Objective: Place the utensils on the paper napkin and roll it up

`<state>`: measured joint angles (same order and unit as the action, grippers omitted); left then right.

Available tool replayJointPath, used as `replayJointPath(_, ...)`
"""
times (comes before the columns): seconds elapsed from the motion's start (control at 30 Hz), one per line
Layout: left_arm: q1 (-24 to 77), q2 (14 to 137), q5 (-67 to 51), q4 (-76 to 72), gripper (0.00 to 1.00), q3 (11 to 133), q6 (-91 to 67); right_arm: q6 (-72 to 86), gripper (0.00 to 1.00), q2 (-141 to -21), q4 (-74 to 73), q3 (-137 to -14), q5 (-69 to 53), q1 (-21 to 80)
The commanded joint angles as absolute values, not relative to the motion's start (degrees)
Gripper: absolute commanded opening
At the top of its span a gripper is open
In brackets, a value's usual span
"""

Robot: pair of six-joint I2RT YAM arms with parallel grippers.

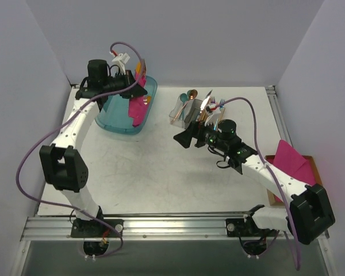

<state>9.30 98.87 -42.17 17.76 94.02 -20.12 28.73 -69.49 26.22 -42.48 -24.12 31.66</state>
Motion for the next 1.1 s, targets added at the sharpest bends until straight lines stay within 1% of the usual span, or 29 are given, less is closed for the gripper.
replayJointPath(0.0,6.86,105.45,-43.15,30.93,0.02,104.29,-7.48,28.56,0.97,-69.96,33.31,-43.60,-27.25,30.50)
replayJointPath(0.07,4.23,111.67,-46.21,33.30,0.02,108.26,-6.94,27.78,0.97,-69.53,32.26,-43.59,-26.72,30.32)
replayJointPath(0.1,3.35,113.80,-49.71,33.83,0.02,109.93,-6.77,27.69,0.97,-68.83,31.99,-43.42,-26.02,30.32)
replayJointPath(0.17,1.76,118.97,-51.50,34.01,0.02,113.72,-6.50,27.42,0.97,-68.21,31.47,-43.33,-25.49,30.15)
replayJointPath(0.33,0.35,129.27,-51.15,37.17,0.02,122.41,-4.84,27.60,0.97,-68.03,31.29,-43.33,-25.93,29.71)
replayJointPath(0.37,0.35,133.12,-51.41,39.09,0.02,126.35,-4.75,27.60,0.97,-68.03,31.29,-43.33,-26.19,29.71)
replayJointPath(0.57,0.35,145.08,-50.45,45.34,0.02,139.19,-2.64,27.86,0.97,-67.33,31.29,-42.72,-26.98,29.18)
replayJointPath(0.67,-1.58,147.82,-49.66,45.36,0.02,140.80,-2.37,28.21,0.97,-67.06,31.73,-42.37,-27.77,29.00)
replayJointPath(0.9,-1.93,148.97,-46.15,41.13,0.03,137.99,-2.64,28.74,0.97,-66.80,32.17,-41.92,-29.00,28.74)
replayJointPath(1.07,-1.85,151.52,-46.93,39.99,0.04,138.52,-4.57,29.09,0.97,-67.06,32.61,-41.92,-29.44,28.65)
